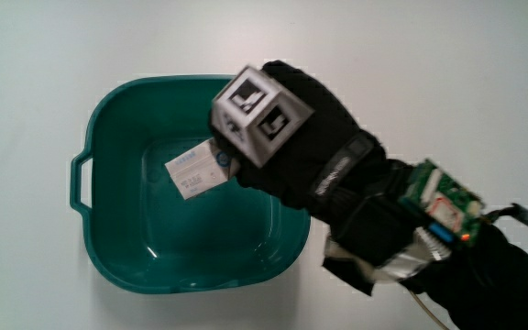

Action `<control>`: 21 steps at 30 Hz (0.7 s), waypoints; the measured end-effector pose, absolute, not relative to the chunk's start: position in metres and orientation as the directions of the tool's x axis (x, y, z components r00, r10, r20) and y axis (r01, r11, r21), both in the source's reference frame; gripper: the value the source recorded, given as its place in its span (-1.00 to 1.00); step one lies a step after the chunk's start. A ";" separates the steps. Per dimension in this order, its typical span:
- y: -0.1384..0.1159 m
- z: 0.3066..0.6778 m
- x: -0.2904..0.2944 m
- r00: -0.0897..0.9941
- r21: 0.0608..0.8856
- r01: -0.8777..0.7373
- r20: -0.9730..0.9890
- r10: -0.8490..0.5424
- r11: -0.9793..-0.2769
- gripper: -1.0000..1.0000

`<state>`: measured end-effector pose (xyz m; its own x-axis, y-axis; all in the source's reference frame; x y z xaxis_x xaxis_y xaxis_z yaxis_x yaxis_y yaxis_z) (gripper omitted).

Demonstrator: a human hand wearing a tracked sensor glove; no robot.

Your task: Place milk into plate

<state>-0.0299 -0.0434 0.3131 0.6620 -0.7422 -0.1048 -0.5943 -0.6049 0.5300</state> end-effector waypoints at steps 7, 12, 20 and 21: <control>-0.025 0.329 -0.053 0.600 0.540 -0.546 -0.281 -0.749 -0.641 0.00; -0.013 0.327 -0.065 0.569 0.508 -0.609 -0.256 -0.782 -0.609 0.00; -0.002 0.337 -0.077 0.545 0.511 -0.610 -0.283 -0.789 -0.605 0.00; -0.001 0.339 -0.078 0.540 0.515 -0.606 -0.292 -0.789 -0.606 0.00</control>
